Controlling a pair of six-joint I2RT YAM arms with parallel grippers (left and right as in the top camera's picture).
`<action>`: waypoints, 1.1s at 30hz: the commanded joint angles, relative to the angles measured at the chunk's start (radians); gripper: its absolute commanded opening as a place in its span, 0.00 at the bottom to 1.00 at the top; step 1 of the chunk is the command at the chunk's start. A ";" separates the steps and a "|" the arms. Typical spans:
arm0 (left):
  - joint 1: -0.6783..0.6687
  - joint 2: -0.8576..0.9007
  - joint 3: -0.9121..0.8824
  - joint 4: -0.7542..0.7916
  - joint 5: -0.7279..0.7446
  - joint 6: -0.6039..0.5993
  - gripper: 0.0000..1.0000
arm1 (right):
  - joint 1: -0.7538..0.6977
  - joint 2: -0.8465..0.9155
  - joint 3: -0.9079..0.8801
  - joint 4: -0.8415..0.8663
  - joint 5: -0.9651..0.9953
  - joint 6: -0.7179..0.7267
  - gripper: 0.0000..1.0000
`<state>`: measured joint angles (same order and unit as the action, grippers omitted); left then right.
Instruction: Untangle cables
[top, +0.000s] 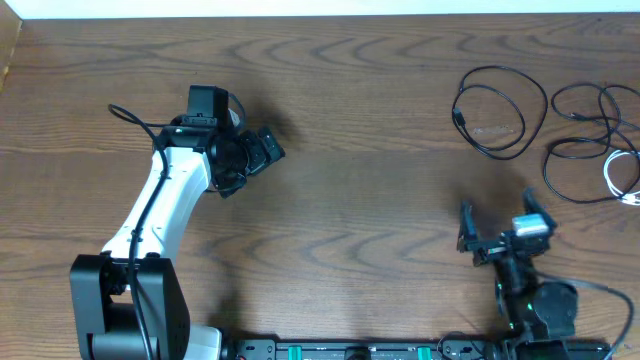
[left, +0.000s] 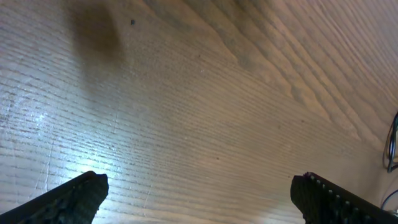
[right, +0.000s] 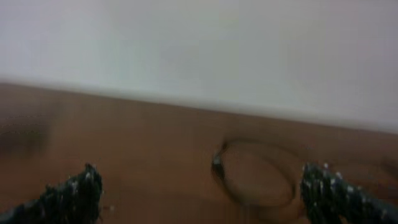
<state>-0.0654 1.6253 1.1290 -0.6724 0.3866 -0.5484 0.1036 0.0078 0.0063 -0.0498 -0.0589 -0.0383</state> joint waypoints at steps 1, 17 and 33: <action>0.003 -0.004 0.021 0.000 -0.007 0.013 1.00 | -0.011 -0.003 -0.001 -0.008 0.006 0.008 0.99; 0.003 -0.004 0.021 -0.001 -0.007 0.013 1.00 | -0.013 -0.002 -0.001 -0.021 0.007 0.008 0.99; 0.003 -0.004 0.021 -0.001 -0.015 0.014 1.00 | -0.013 -0.002 -0.001 -0.022 0.007 0.008 0.99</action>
<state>-0.0654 1.6253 1.1290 -0.6724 0.3862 -0.5484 0.0959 0.0109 0.0063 -0.0666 -0.0555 -0.0383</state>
